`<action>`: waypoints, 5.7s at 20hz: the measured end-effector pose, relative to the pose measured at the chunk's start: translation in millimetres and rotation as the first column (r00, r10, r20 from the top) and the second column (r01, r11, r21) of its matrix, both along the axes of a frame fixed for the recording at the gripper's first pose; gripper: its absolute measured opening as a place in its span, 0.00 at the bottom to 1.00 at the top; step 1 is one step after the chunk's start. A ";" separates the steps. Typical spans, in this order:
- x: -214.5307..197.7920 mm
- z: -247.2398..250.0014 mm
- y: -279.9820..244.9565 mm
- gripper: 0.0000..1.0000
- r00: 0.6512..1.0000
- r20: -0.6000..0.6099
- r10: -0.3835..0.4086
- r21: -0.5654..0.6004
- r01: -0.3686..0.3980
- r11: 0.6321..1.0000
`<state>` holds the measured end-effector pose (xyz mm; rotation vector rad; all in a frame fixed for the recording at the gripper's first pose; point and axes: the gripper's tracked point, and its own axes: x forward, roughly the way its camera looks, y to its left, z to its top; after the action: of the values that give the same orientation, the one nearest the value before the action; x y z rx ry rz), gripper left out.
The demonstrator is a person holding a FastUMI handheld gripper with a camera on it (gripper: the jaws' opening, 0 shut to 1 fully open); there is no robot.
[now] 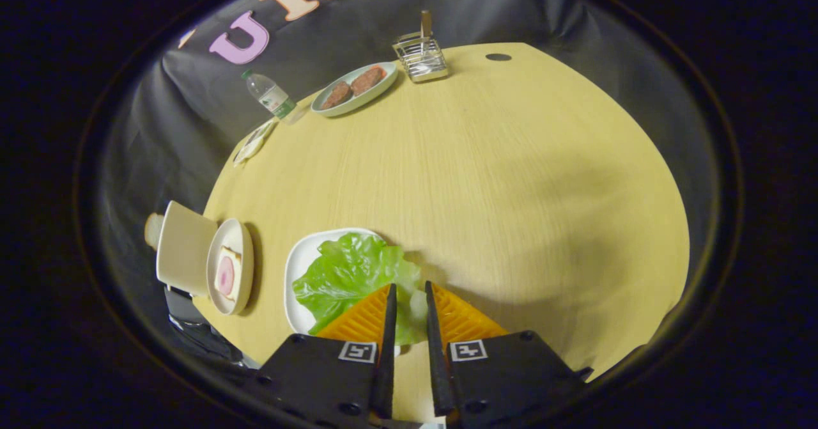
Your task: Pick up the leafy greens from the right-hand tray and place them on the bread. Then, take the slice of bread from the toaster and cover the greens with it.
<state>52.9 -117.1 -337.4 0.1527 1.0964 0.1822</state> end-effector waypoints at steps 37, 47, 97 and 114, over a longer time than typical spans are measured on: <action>-64.3 137.2 345.8 0.06 0.969 0.174 0.177 0.396 -0.233 0.888; -62.2 62.6 374.5 0.06 0.992 0.062 0.110 0.340 -0.124 0.932; -87.5 116.6 594.6 0.72 0.844 0.245 0.476 0.086 -0.508 0.857; -68.1 163.7 565.6 0.14 0.871 0.301 0.388 0.195 -0.454 0.869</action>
<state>-15.2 448.4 -173.6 0.1161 0.8326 0.7289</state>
